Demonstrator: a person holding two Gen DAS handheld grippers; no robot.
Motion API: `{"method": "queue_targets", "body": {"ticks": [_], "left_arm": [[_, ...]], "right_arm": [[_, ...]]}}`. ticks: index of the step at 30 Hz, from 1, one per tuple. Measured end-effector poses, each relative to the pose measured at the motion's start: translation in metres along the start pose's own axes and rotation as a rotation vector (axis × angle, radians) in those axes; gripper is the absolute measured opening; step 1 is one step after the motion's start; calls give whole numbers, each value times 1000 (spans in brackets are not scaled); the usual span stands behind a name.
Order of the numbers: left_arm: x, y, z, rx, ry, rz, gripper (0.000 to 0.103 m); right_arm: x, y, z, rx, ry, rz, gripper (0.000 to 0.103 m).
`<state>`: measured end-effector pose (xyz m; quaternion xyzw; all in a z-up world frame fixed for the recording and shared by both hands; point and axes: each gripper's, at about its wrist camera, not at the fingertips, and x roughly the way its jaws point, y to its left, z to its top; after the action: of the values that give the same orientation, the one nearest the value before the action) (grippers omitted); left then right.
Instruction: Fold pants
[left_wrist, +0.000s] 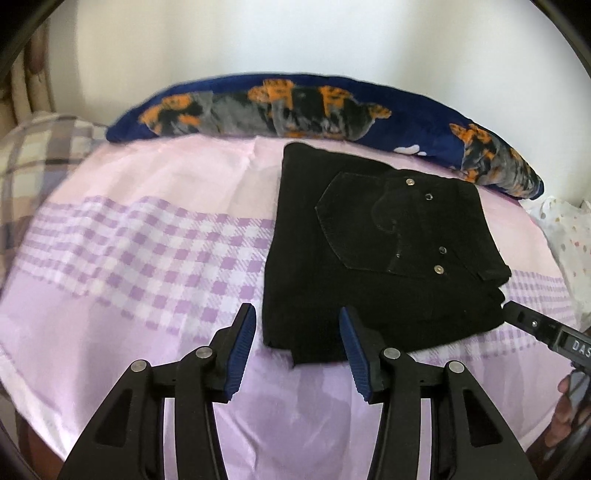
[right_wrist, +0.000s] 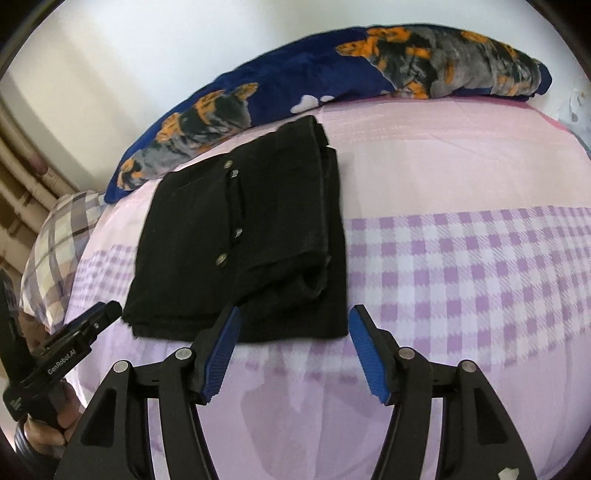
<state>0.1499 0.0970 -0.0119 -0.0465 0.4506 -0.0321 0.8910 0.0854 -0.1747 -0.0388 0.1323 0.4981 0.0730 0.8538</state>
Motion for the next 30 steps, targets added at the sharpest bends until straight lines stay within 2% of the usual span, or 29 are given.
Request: {"method": "queue_targets", "body": {"ticks": [3,5,9,14,17,23,30], "left_arm": [[-17,-6,-10,5,-33,26,55],[-27,-9,-16,3,-49,44,56],[-44,-14,-26,14,-68,64,56],[-68,-19,-40,17,-107,104,58],[-77,-24,-47,35,-124,131,59],[-83,-29,-58,28,-128,138,59],[-87,-37,-64,46,-145,157,59]], "right_arm": [[-16,16,-9,-48,-54,-28,63],[-26,28,-14,-82,-93,-62,79],[-46,48,-22,-155,-162,-98,84],[-63,58,-33,-175,-230,-109,93],[-68,60,-39,-188,-245,-130,95],[-74,54,-53,-163,-242,-136,96],[-74,56,-60,-189,-254,-171,97]]}}
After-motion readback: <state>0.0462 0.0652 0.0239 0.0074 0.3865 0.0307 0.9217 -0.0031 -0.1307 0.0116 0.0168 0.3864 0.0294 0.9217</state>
